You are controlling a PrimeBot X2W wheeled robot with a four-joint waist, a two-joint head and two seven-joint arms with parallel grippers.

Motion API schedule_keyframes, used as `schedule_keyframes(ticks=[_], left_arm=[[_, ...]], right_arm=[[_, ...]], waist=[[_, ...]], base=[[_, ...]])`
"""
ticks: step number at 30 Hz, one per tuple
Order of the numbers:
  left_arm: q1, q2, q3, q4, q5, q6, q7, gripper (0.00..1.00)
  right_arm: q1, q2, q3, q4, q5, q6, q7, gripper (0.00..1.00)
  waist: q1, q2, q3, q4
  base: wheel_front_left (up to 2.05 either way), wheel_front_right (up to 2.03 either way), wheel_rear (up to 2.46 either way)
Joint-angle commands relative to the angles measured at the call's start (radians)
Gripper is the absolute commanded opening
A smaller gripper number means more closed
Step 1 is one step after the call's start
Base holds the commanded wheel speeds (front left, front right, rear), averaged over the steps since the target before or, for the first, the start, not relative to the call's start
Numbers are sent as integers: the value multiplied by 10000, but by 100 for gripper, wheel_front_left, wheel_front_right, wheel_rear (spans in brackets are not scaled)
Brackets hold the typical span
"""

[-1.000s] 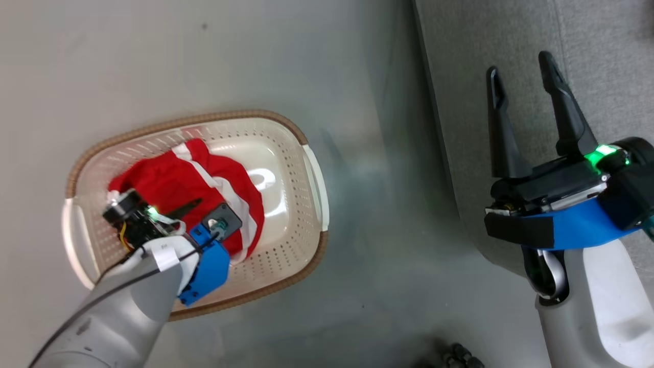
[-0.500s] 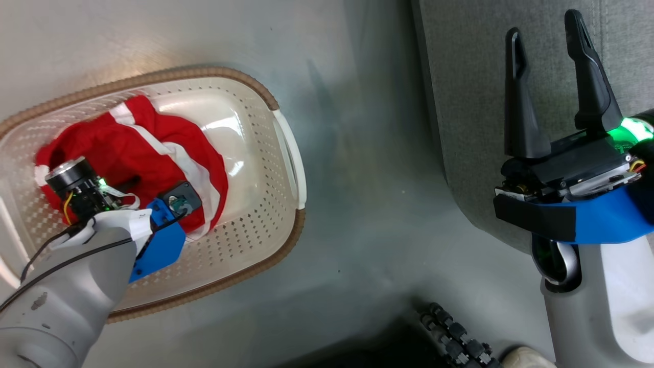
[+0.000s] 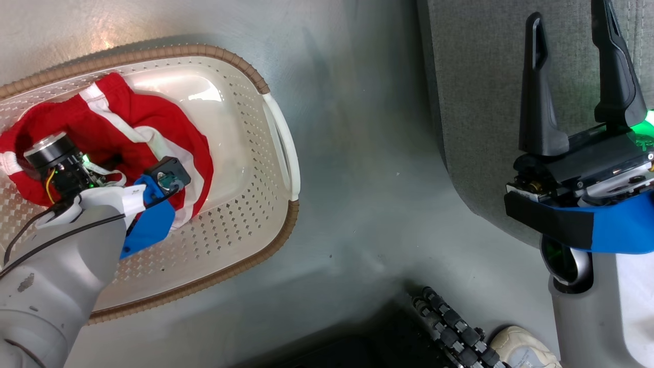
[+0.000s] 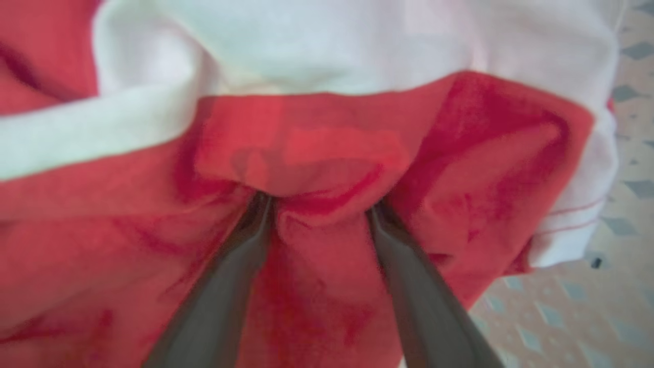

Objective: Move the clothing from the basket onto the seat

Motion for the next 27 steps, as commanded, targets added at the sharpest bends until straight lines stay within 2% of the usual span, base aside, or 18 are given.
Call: schedule_keyframes(ticks=[1, 10, 22, 27], left_arm=[[-61, -78, -42, 64, -46, -8, 124, 0], [221, -407, -73, -30, -344, -14, -48, 0], [872, -1138, -61, -378, -1236, -7, -1387, 0], [1127, -1507, 554, -309, -2144, 3, -2130, 0]], right_arm=[[-21, 36, -26, -57, -44, 2, -5, 100], [-125, 43, -31, 66, -58, 3, -5, 100], [109, 41, -106, 495, -79, 3, -4, 100], [351, -24, -183, 718, -144, 3, -4, 100]], waist=[[5, -1, -3, 26], [5, -1, -442, 197], [5, -1, -1993, 674], [5, -1, -2818, 957]], base=[[0, 0, 0], [0, 0, 0], [0, 0, 0], [0, 0, 0]])
